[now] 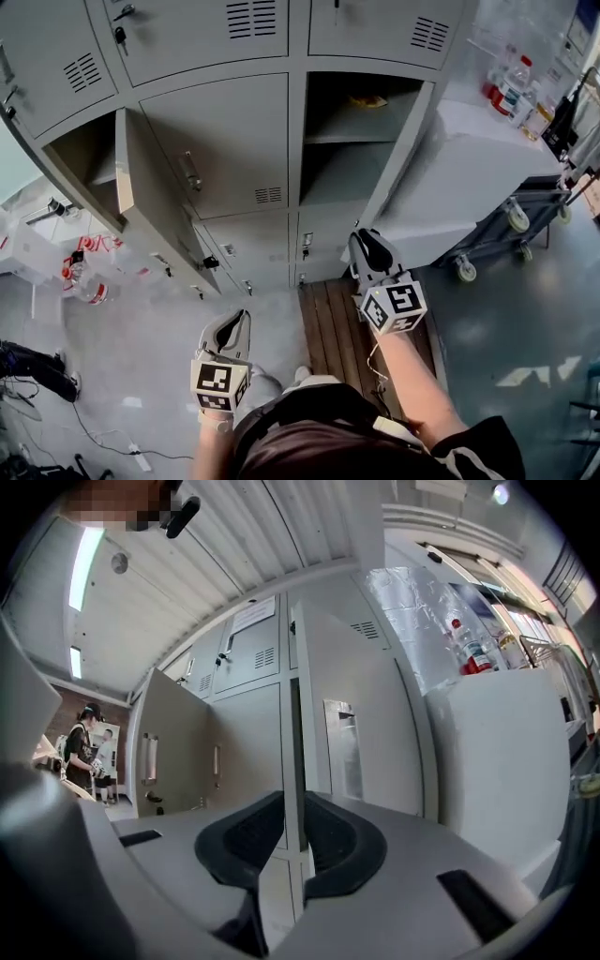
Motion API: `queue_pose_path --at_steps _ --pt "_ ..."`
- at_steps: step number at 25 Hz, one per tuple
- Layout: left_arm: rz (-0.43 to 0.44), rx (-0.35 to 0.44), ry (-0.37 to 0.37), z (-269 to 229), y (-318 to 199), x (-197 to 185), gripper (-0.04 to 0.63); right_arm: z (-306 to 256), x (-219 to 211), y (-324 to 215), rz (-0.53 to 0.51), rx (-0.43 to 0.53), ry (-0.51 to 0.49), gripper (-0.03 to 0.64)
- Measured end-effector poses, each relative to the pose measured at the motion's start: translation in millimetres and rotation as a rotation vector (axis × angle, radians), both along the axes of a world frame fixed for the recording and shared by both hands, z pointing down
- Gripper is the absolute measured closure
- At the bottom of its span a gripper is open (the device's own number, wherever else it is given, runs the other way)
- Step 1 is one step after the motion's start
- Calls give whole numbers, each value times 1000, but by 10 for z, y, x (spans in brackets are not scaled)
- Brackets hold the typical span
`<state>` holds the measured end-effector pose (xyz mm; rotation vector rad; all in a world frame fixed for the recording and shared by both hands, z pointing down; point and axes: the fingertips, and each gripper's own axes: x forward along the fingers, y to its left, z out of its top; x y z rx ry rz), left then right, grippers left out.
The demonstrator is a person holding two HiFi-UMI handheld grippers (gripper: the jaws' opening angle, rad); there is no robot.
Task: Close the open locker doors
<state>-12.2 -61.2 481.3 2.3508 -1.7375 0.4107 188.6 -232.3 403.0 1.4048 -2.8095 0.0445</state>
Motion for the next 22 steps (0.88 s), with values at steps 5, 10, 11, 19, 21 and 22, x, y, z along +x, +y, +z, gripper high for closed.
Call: queue_pose_path --at_steps 5,10,11,19,21,22 --pt "-76 -12 5 40 71 -273 558 -6 -391 -199 -61 -6 11 526" --pt "-139 -16 11 57 78 -455 558 -4 -671 -465 -104 -20 10 526" --pt "-149 -18 11 63 71 -482 558 -4 -721 -520 -115 -21 10 526" --pt "-217 -31 8 107 -47 -690 558 -10 -1086 -953 -173 -16 14 525" --pt "-237 -36 12 134 -69 -740 558 -13 -1156 -1066 -179 -15 14 526" --pt "-247 -39 15 152 -74 -764 558 -10 -1185 -1118 -181 -15 13 525"
